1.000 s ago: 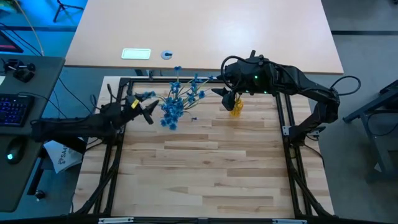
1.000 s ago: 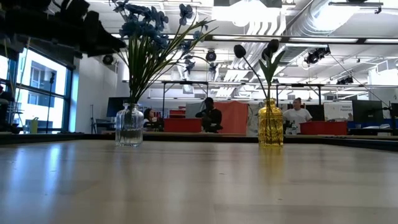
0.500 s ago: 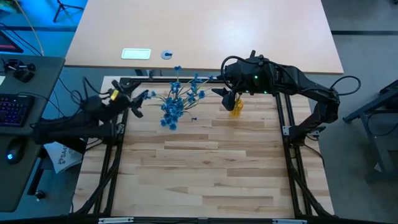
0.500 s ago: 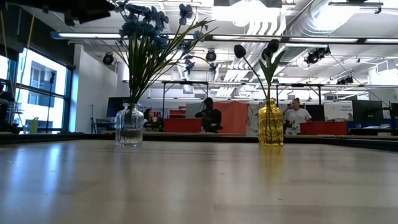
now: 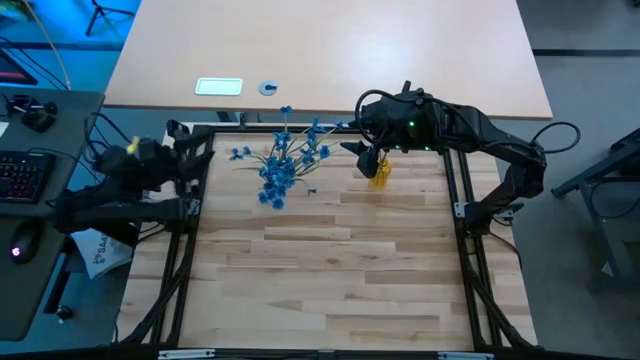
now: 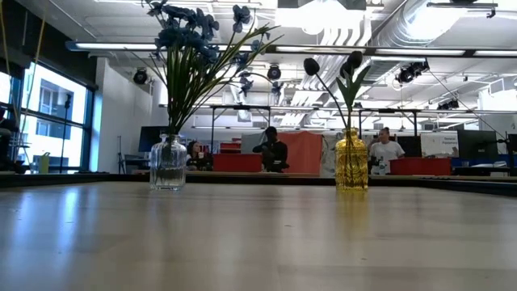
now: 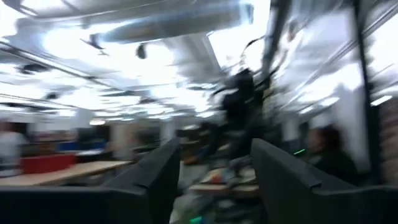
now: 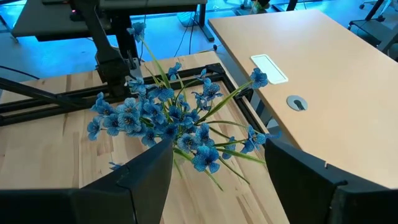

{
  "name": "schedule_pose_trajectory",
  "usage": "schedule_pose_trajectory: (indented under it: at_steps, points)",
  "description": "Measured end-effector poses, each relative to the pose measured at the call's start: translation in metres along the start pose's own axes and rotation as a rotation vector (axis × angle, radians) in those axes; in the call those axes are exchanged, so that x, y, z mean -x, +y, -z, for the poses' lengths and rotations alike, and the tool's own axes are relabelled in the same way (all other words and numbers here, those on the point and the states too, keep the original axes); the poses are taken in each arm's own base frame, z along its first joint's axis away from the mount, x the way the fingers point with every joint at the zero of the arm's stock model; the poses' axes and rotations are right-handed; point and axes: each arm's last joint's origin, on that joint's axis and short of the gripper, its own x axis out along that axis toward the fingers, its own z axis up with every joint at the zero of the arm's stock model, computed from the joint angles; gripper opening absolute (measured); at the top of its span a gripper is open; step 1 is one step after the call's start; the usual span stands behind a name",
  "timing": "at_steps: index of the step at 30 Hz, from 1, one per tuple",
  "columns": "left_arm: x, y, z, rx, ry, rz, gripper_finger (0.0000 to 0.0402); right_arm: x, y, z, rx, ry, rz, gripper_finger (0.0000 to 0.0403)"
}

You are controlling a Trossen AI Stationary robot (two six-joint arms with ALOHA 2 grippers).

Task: Sort flowers into vase by color
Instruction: Return to Home Position

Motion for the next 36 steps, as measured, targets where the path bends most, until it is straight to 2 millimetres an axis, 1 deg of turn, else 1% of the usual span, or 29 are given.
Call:
schedule_pose_trajectory:
  at_steps: [3, 6, 8, 9, 10, 13, 18, 23, 26, 28, 30, 33, 36]
  points:
    - [0.000, -0.004, -0.003, 0.118, -0.033, 0.089, 0.0145, 0.000, 0.000, 0.000, 0.000, 0.000, 0.000, 0.0252]
    - [0.001, -0.008, -0.004, 0.218, -0.031, 0.152, 0.0083, 0.000, 0.000, 0.000, 0.000, 0.000, 0.000, 0.0252]
    - [-0.002, -0.012, -0.002, 0.262, -0.018, 0.189, 0.0032, 0.000, 0.000, 0.000, 0.002, 0.000, 0.000, 0.0252]
    - [-0.004, -0.014, -0.001, 0.272, -0.007, 0.209, 0.0017, 0.000, 0.000, 0.000, 0.010, 0.000, 0.000, 0.0252]
    - [-0.006, -0.017, 0.001, 0.285, 0.010, 0.222, 0.0010, 0.000, 0.000, 0.000, 0.017, 0.000, 0.000, 0.0252]
    - [-0.014, -0.026, 0.008, 0.314, 0.051, 0.209, 0.0009, 0.000, 0.000, 0.000, 0.040, -0.001, 0.000, 0.0252]
    - [-0.026, -0.047, 0.017, 0.281, 0.086, 0.209, 0.0002, 0.001, 0.002, 0.000, 0.074, 0.003, -0.010, 0.0252]
    - [-0.027, -0.058, 0.018, 0.256, 0.105, 0.174, 0.0000, 0.005, 0.010, 0.008, 0.135, 0.074, -0.039, 0.0252]
    - [-0.025, -0.060, 0.017, 0.245, 0.112, 0.151, 0.0000, 0.014, 0.010, 0.013, 0.151, 0.115, -0.047, 0.0244]
    - [-0.025, -0.060, 0.017, 0.233, 0.116, 0.136, 0.0000, 0.023, 0.008, 0.017, 0.157, 0.137, -0.058, 0.0226]
    - [-0.024, -0.061, 0.017, 0.228, 0.117, 0.133, 0.0000, 0.033, 0.006, 0.019, 0.154, 0.152, -0.089, 0.0197]
    - [-0.025, -0.060, 0.017, 0.219, 0.118, 0.127, 0.0000, 0.050, 0.003, 0.023, 0.143, 0.163, -0.128, 0.0136]
    - [-0.025, -0.062, 0.022, 0.211, 0.135, 0.118, 0.0000, 0.065, 0.001, 0.027, 0.134, 0.152, -0.156, 0.0064]
